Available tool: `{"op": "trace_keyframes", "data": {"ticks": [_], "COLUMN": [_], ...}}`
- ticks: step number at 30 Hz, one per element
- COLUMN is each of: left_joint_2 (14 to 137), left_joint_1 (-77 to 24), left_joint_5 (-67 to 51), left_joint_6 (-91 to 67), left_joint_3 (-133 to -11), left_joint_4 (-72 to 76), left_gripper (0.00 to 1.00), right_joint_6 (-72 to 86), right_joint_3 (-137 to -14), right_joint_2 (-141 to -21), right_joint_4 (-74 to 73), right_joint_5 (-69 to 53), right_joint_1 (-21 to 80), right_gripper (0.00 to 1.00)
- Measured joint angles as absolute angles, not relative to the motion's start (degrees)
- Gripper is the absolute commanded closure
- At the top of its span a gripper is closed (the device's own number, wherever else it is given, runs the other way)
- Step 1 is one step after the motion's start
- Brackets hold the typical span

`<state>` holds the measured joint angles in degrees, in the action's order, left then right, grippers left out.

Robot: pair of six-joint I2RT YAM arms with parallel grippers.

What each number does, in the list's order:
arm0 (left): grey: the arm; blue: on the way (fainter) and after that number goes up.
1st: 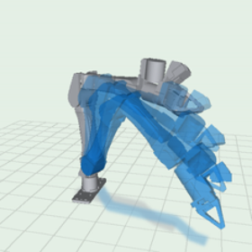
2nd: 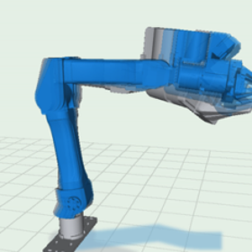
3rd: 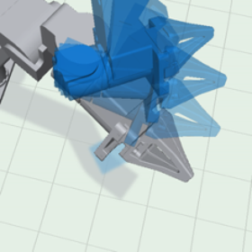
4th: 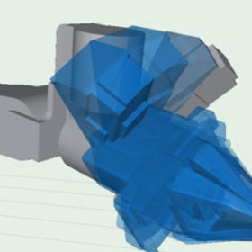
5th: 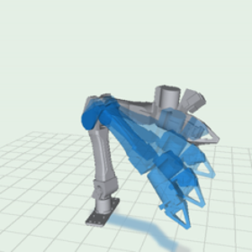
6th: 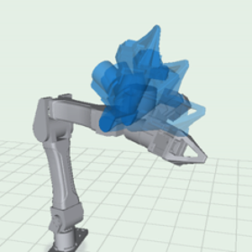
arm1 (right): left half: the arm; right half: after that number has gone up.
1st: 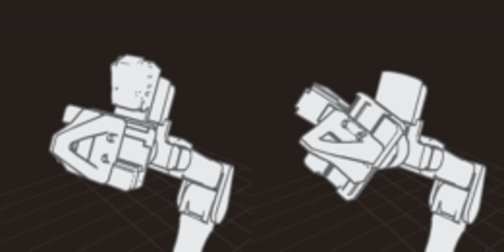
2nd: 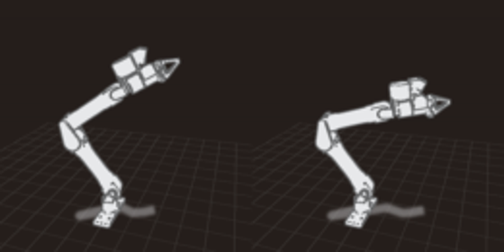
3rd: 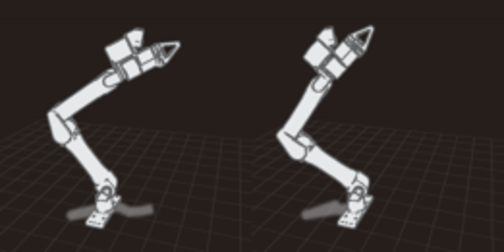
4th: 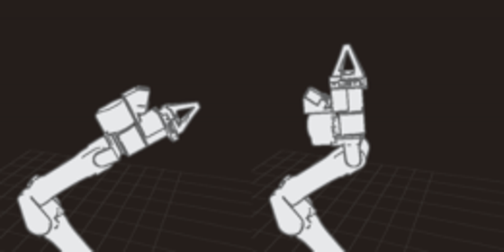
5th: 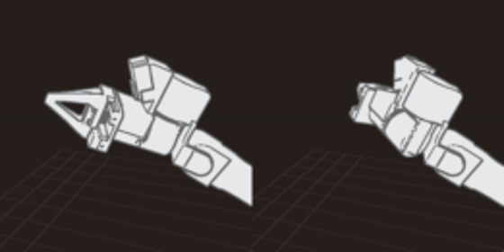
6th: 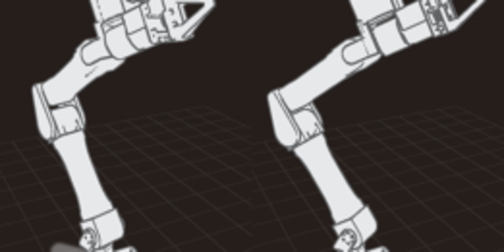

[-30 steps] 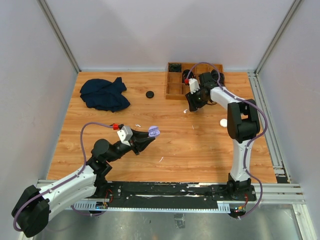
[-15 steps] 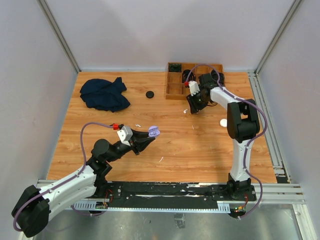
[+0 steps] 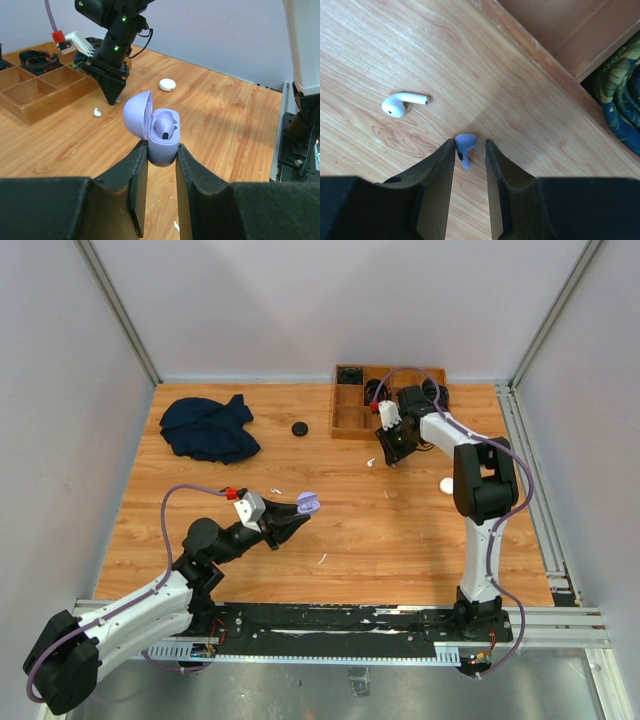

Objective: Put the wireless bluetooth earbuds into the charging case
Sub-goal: Pick up the earbud from the center of the board.

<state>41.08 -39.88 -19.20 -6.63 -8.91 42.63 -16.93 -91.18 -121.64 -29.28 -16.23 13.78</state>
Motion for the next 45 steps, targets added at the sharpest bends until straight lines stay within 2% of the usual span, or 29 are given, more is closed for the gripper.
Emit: {"op": "trace_keyframes", "data": {"ticks": [10, 21, 25, 32, 45], "left_joint_2": [41.1, 41.1, 40.6, 39.6, 39.3], "left_joint_1": [-39.9, -39.9, -39.9, -39.9, -39.9], "left_joint_5": [-19.4, -19.4, -19.2, -18.4, -16.1], "left_joint_6": [-6.6, -6.7, -6.7, -6.6, -6.4], "left_joint_3": [-8.9, -8.9, -8.0, -7.0, -6.0], "left_joint_4": [42.6, 42.1, 43.1, 44.4, 51.6], "left_gripper": [1.0, 1.0, 1.0, 1.0, 1.0], "right_joint_6": [-18.3, -18.5, -17.7, -13.5, -3.7], "right_joint_3": [-94.7, -95.9, -93.0, -82.1, -66.6], "right_joint_2": [-123.8, -124.3, -122.4, -113.0, -83.1], "right_joint_4": [-32.0, -33.0, -31.1, -28.0, -18.8], "right_joint_5": [-13.9, -12.6, -12.0, -11.6, -8.3], "right_joint_1": [14.3, 15.0, 15.5, 17.6, 27.2], "right_gripper": [0.71, 0.82, 0.85, 0.85, 0.86]}}
